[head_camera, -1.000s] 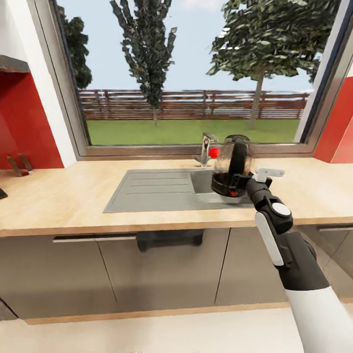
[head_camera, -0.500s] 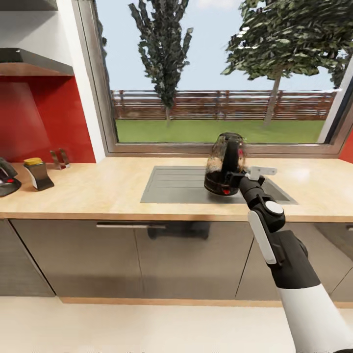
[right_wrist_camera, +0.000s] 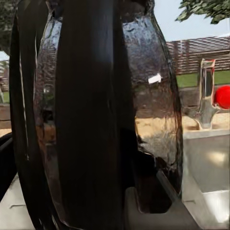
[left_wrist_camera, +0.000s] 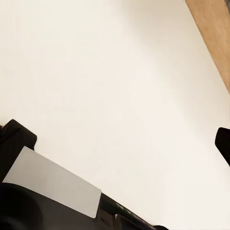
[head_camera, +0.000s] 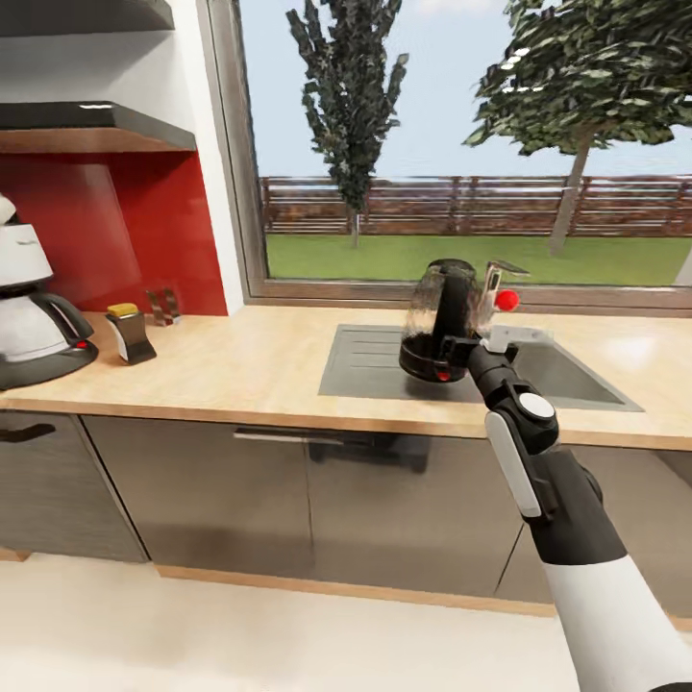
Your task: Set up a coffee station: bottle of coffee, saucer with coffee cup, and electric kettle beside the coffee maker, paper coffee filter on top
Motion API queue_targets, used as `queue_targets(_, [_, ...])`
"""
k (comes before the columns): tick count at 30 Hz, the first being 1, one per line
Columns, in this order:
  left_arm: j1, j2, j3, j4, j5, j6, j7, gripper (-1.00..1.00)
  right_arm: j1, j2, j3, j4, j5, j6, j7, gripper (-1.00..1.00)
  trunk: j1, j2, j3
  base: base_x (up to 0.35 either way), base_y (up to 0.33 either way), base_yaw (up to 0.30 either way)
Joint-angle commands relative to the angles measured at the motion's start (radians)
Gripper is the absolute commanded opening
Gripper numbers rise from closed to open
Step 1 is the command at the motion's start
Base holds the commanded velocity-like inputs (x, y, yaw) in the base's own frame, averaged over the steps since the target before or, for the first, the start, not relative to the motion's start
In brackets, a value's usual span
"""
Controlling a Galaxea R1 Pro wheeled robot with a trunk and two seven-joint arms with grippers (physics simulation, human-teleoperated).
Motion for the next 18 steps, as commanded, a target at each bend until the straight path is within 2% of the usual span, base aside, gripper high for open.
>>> queue_targets(1, [-0.001,0.000,0.003,0.002,-0.003,-0.004,-0.004,1.00,-0.001,-0.001,0.003,-0.002,-0.008,0.003,-0.010,-1.00,0.000,-0.001,-0.001,0.000,0.002,0.270])
queue_targets(8, [-0.001,0.000,0.003,0.002,-0.003,-0.004,-0.004,1.00,-0.001,-0.001,0.004,-0.002,-0.008,0.003,-0.010,-1.00,0.000,-0.001,-0.001,0.000,0.000,0.271])
queue_targets(13, [-0.001,0.000,0.003,0.002,-0.003,-0.004,-0.004,1.00,-0.001,-0.002,0.049,-0.002,-0.007,0.003,-0.010,-1.00,0.000,-0.001,-0.001,0.000,0.000,0.272])
queue_targets(18, [-0.001,0.000,0.003,0.002,-0.003,-0.004,-0.004,1.00,-0.001,-0.002,0.061,-0.002,-0.007,0.003,-0.010,-1.00,0.000,-0.001,-0.001,0.000,0.000,0.272])
